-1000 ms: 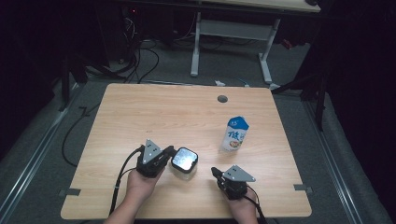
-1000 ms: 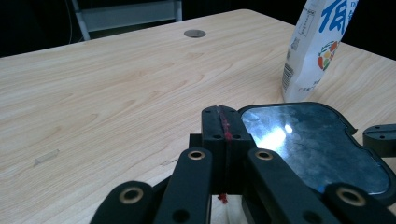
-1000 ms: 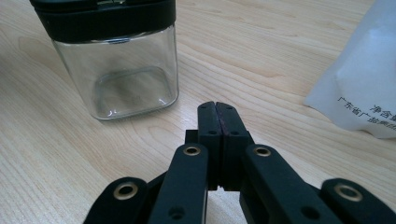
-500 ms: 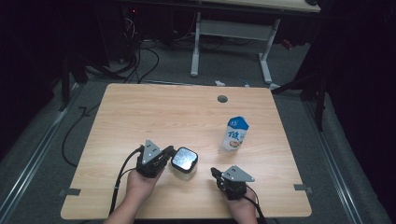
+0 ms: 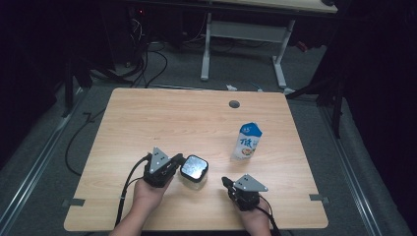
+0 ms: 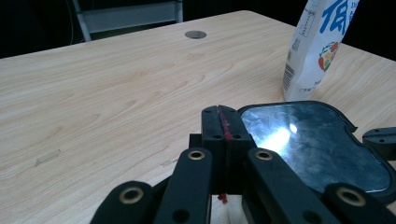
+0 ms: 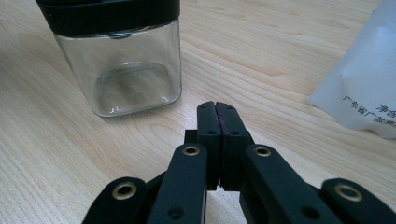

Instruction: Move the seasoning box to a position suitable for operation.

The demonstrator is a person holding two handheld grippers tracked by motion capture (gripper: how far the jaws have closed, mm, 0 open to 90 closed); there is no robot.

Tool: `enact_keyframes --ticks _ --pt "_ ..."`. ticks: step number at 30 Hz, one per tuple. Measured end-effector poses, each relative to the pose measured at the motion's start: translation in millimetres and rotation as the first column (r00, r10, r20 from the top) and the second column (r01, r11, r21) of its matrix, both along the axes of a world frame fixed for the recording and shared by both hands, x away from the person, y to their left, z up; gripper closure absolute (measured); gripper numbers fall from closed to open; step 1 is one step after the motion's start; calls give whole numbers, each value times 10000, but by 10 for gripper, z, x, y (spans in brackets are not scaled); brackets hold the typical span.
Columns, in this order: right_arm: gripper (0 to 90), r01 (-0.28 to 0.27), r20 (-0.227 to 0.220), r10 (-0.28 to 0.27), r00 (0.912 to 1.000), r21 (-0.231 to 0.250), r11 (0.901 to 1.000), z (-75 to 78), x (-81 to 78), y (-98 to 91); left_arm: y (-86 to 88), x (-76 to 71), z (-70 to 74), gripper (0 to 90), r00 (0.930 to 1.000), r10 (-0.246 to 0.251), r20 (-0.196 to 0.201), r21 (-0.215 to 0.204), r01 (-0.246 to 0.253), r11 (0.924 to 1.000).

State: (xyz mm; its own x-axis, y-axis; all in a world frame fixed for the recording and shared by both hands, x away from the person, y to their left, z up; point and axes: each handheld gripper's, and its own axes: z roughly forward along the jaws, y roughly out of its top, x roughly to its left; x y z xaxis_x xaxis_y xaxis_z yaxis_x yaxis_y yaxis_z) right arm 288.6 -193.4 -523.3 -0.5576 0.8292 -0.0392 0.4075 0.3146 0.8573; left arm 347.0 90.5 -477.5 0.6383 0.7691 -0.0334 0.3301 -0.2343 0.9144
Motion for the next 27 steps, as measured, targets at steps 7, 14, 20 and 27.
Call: enact_keyframes --ticks 7,14,20,27 --pt "893 -25 -3 25 10000 -13 10000 -3 2 1 -1 -2 -1 900 10000 -16 12 -6 16 10000" --pt "892 -58 16 58 10000 -19 10000 -5 3 4 0 -3 -3 900 10000 -13 28 0 13 10000" --pt "892 -65 9 65 10000 -51 10000 -6 3 2 1 -3 -4 900 10000 -7 29 -11 7 10000" --pt "893 -72 11 73 10000 -40 10000 -5 2 2 3 -1 -5 900 10000 4 8 -23 -4 10000"
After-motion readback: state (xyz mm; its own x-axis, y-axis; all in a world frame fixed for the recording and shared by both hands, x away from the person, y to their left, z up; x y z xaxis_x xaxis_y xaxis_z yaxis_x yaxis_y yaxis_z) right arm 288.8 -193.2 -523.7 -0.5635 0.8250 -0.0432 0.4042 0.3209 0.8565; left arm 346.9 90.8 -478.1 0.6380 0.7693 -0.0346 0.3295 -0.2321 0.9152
